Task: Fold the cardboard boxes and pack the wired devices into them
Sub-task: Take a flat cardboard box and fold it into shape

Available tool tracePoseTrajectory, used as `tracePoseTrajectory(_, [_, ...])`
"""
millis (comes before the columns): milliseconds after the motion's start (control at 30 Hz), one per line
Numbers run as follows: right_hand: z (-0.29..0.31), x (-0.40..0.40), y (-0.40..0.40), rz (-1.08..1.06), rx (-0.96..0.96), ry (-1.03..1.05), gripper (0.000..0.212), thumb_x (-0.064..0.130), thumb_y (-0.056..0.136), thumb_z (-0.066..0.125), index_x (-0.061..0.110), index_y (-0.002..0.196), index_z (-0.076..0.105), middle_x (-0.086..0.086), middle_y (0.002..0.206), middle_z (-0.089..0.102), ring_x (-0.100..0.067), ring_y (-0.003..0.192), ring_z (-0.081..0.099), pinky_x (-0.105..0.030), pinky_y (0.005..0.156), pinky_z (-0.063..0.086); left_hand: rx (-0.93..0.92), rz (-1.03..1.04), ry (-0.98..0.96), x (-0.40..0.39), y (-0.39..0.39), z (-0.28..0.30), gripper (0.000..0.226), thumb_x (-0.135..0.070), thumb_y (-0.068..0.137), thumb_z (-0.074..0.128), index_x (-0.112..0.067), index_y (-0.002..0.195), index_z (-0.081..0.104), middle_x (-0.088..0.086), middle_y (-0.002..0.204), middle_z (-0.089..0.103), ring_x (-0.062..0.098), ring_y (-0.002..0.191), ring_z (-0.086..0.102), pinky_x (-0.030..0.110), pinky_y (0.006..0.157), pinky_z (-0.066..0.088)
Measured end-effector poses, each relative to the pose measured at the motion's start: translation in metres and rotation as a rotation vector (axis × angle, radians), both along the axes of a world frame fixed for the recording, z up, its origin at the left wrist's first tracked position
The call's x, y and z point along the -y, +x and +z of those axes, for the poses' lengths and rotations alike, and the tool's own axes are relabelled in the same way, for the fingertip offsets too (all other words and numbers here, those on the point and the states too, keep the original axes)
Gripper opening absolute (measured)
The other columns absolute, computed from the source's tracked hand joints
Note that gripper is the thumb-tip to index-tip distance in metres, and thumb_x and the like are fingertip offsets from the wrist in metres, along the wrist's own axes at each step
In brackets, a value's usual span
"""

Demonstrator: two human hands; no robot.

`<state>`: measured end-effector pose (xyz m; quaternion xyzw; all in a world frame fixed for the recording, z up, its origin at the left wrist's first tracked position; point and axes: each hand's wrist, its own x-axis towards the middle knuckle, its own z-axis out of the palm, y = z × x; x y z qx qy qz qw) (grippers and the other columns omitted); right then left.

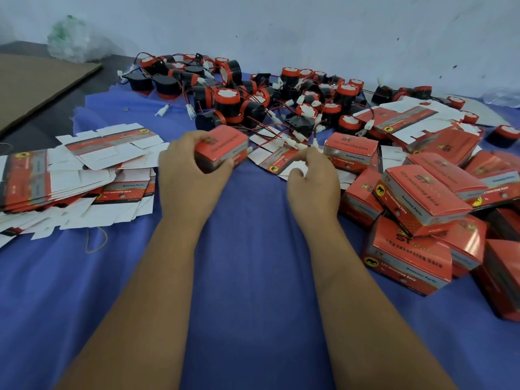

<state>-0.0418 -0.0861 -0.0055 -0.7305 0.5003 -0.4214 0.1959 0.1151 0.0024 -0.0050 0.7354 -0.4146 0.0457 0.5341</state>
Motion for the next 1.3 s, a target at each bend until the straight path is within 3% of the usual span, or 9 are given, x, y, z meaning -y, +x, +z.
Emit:
tracePoseTrajectory(133, [-0.004,0.001,0.004,0.04,-0.548,0.057,0.054,0.028,0.094,0.046,0.019,0.146,0.037,-0.013,0.151,0.036,-0.03,0.14,0.027,-0.045,0.118,0.017,0.113,0.327,0.187,-0.004,-0.001,-0.001,0.046,-0.023,0.084,0.068,-0.018,0.128,0.057,0.013,0.135,0.048,0.036,0.126,0.039,0.04,0.099,0.03])
tracePoseTrajectory(233, [-0.004,0.0,0.006,0.03,-0.723,0.136,0.055,0.038,0.096,0.038,0.024,0.148,0.034,-0.015,0.152,0.035,-0.031,0.143,0.023,-0.054,0.117,0.003,0.213,0.425,0.124,-0.006,-0.008,0.006,0.054,0.0,0.081,0.055,-0.017,0.133,0.055,0.015,0.145,0.04,0.036,0.132,0.036,0.042,0.1,0.028])
tracePoseTrajectory(400, [0.004,-0.013,0.008,0.174,-0.094,0.115,0.032,0.024,0.089,0.049,0.024,0.115,0.068,0.0,0.087,0.069,-0.026,0.089,0.062,-0.042,0.08,0.05,0.204,-0.205,-0.17,0.004,-0.026,0.009,0.043,0.011,0.08,0.042,-0.009,0.113,0.062,0.008,0.121,0.053,0.022,0.112,0.053,0.017,0.094,0.039])
tracePoseTrajectory(500, [0.005,-0.017,0.009,0.184,0.032,0.129,0.034,0.012,0.089,0.049,0.026,0.113,0.069,0.002,0.096,0.07,-0.022,0.092,0.062,-0.042,0.078,0.053,-0.053,-0.444,0.066,0.012,-0.035,0.0,0.039,-0.002,0.097,0.046,-0.02,0.132,0.05,-0.01,0.126,0.047,0.009,0.118,0.049,0.023,0.1,0.042])
tracePoseTrajectory(633, [0.002,-0.005,0.006,0.042,-0.079,0.146,0.046,0.012,0.088,0.048,0.02,0.133,0.054,-0.006,0.127,0.059,-0.03,0.115,0.054,-0.046,0.098,0.043,-0.27,-0.205,0.172,0.016,-0.02,-0.004,0.053,-0.009,0.096,0.05,-0.019,0.147,0.037,0.0,0.146,0.043,0.017,0.133,0.043,0.023,0.102,0.034])
tracePoseTrajectory(733, [0.002,0.003,0.002,-0.052,-0.328,0.178,0.048,0.019,0.09,0.047,0.018,0.137,0.05,-0.011,0.133,0.055,-0.032,0.124,0.046,-0.044,0.107,0.033,-0.347,-0.074,0.155,0.013,-0.014,-0.002,0.063,-0.006,0.095,0.044,-0.016,0.154,0.025,0.006,0.154,0.036,0.033,0.131,0.047,0.045,0.107,0.041])
tracePoseTrajectory(967, [0.0,0.0,0.008,0.093,-0.466,0.144,0.04,0.041,0.084,0.053,0.035,0.123,0.06,0.003,0.127,0.052,-0.022,0.126,0.036,-0.046,0.1,0.018,-0.096,-0.058,0.387,0.015,-0.019,-0.008,0.046,-0.015,0.095,0.046,-0.012,0.141,0.047,0.017,0.131,0.055,0.036,0.129,0.045,0.042,0.104,0.041])
tracePoseTrajectory(1100, [-0.003,0.0,0.008,0.129,-0.511,0.059,0.05,0.062,0.078,0.057,0.042,0.125,0.057,0.004,0.118,0.048,-0.022,0.124,0.034,-0.046,0.095,0.018,-0.3,-0.102,0.089,0.016,-0.016,-0.003,0.039,-0.008,0.091,0.049,-0.022,0.126,0.06,-0.001,0.108,0.065,0.012,0.08,0.057,0.018,0.062,0.043])
tracePoseTrajectory(1300, [-0.002,-0.003,0.007,0.264,-0.322,0.08,0.051,0.073,0.077,0.058,0.045,0.12,0.061,0.01,0.101,0.05,-0.014,0.11,0.041,-0.038,0.09,0.02,-0.659,-0.098,-0.279,0.014,-0.011,0.004,0.04,0.005,0.094,0.048,-0.025,0.113,0.065,-0.002,0.117,0.067,0.005,0.075,0.058,0.013,0.06,0.047])
